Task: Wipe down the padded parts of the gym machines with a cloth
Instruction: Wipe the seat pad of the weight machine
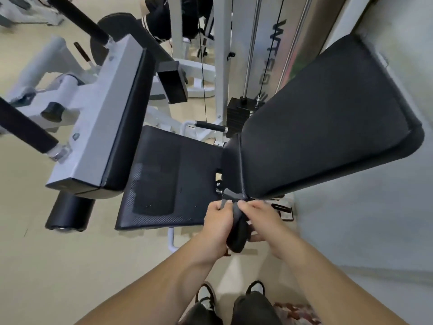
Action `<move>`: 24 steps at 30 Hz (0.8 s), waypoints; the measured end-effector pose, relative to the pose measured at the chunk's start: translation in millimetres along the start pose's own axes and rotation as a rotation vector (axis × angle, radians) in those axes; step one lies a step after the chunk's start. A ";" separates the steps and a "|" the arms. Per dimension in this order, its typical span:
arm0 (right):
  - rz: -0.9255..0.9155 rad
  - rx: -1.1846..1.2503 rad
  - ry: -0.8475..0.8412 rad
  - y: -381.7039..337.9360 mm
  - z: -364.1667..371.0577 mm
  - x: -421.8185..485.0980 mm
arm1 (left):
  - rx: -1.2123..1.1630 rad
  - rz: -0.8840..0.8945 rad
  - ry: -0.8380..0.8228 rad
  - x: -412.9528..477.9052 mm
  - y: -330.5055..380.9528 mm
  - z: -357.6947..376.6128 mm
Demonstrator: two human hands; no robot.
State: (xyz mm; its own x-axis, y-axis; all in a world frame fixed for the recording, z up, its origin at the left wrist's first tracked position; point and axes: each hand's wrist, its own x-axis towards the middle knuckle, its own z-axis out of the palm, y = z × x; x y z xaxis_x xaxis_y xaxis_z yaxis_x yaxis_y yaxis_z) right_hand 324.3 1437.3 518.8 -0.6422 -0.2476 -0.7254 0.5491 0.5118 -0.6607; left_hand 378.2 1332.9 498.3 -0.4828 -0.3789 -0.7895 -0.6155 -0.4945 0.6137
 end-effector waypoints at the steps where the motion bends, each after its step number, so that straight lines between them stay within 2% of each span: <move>1: -0.005 -0.047 -0.035 1.9 4.4 4.3 | -0.038 -0.037 -0.006 4.4 -1.3 -6.3; 3: -0.024 -0.092 -0.103 3.8 13.8 18.2 | -0.101 -0.103 -0.027 14.8 2.5 -18.4; 6: -0.039 -0.088 -0.149 5.2 22.8 35.7 | -0.076 -0.126 0.006 31.1 3.2 -31.1; 11: -0.069 -0.166 -0.096 18.4 30.8 82.4 | 0.170 0.046 0.216 76.2 -6.8 -42.5; 14: -0.116 -0.199 -0.096 35.7 43.7 117.9 | 0.508 0.217 0.333 108.4 -4.7 -60.6; 17: -0.224 -0.329 -0.078 60.7 69.7 166.5 | 0.860 0.618 0.425 158.8 -11.7 -81.3; 19: -0.306 -0.413 -0.057 80.7 90.0 198.3 | 1.176 0.804 0.394 197.7 -29.5 -91.1; 22: -0.475 -0.478 -0.053 117.7 123.7 240.3 | 1.653 0.788 0.223 257.1 -80.3 -100.8; 24: -0.576 -0.454 -0.010 135.6 136.7 257.1 | 1.741 0.835 0.260 280.7 -95.6 -102.3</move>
State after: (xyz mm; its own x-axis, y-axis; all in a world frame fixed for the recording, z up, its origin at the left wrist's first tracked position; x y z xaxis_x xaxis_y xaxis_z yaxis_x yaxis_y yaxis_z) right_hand 306.8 1330.6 216.4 -0.7562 -0.5863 -0.2906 -0.1512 0.5886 -0.7941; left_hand 365.3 1193.8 217.5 -0.9444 -0.2391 -0.2255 -0.2409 0.9703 -0.0203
